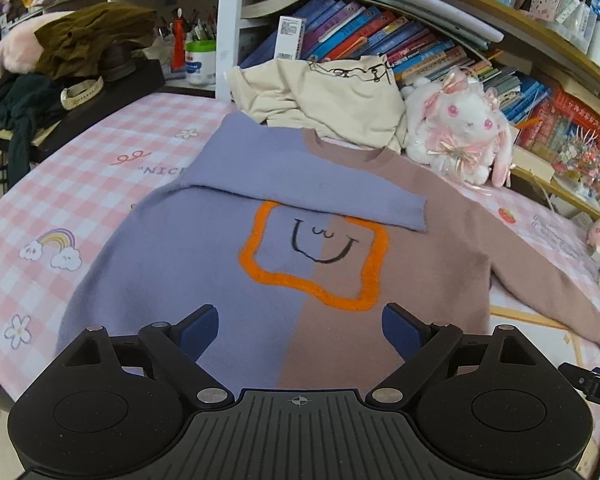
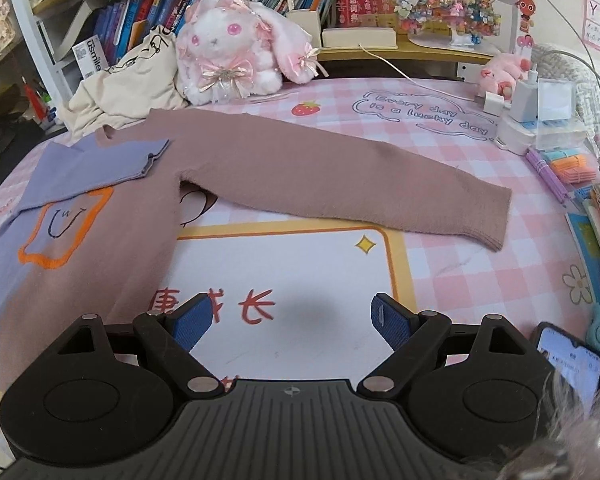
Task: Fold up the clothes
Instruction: 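Move the open right gripper toward the mauve sleeve cuff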
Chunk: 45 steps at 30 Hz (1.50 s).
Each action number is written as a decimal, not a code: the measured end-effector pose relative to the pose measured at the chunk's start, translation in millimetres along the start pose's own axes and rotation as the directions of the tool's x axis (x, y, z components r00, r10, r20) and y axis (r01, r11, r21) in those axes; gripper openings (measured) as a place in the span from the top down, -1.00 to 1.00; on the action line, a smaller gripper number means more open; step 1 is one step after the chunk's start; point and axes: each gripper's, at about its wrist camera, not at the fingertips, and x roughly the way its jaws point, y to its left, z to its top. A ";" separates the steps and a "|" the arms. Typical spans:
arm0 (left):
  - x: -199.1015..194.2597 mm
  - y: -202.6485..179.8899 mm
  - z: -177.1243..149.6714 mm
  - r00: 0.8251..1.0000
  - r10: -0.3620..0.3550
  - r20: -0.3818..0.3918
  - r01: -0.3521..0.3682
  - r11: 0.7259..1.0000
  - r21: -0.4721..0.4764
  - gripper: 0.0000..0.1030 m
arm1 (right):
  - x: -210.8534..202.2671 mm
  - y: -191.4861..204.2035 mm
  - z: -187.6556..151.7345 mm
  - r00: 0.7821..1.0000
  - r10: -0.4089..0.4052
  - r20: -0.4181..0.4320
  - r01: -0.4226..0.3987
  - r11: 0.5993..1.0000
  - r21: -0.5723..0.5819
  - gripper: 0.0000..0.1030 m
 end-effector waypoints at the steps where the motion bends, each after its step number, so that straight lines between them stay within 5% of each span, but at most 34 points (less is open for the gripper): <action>1: -1.8 -1.7 -1.0 1.000 -0.003 0.010 0.003 1.000 -0.006 -0.77 | 0.4 -2.8 1.1 1.000 0.002 0.000 -0.002 1.000 0.004 -0.67; 16: 15.9 -29.1 -26.2 0.993 0.117 -0.023 -0.113 0.986 0.118 -0.77 | -0.3 -43.6 9.9 0.999 -0.033 0.024 0.031 0.995 0.092 -0.66; 24: 16.8 -39.7 -38.9 0.996 0.078 -0.037 -0.070 0.979 0.190 -0.77 | 11.1 -84.7 23.3 0.999 -0.046 0.013 0.042 0.974 0.222 -0.32; 27: 16.0 -37.5 -41.8 0.997 0.066 -0.044 -0.057 0.983 0.177 -0.77 | 15.3 -101.7 27.9 0.999 -0.035 -0.002 0.035 0.959 0.283 -0.02; 32: 12.7 -28.6 -46.1 0.996 0.075 -0.043 -0.070 0.991 0.118 -0.77 | 20.0 -122.5 32.2 0.999 -0.031 -0.014 0.033 0.934 0.355 0.16; 45: 8.5 -13.3 -48.2 0.993 0.114 -0.040 -0.112 0.993 0.043 -0.87 | 35.7 -158.6 47.9 0.997 -0.013 0.076 -0.027 0.859 0.511 0.25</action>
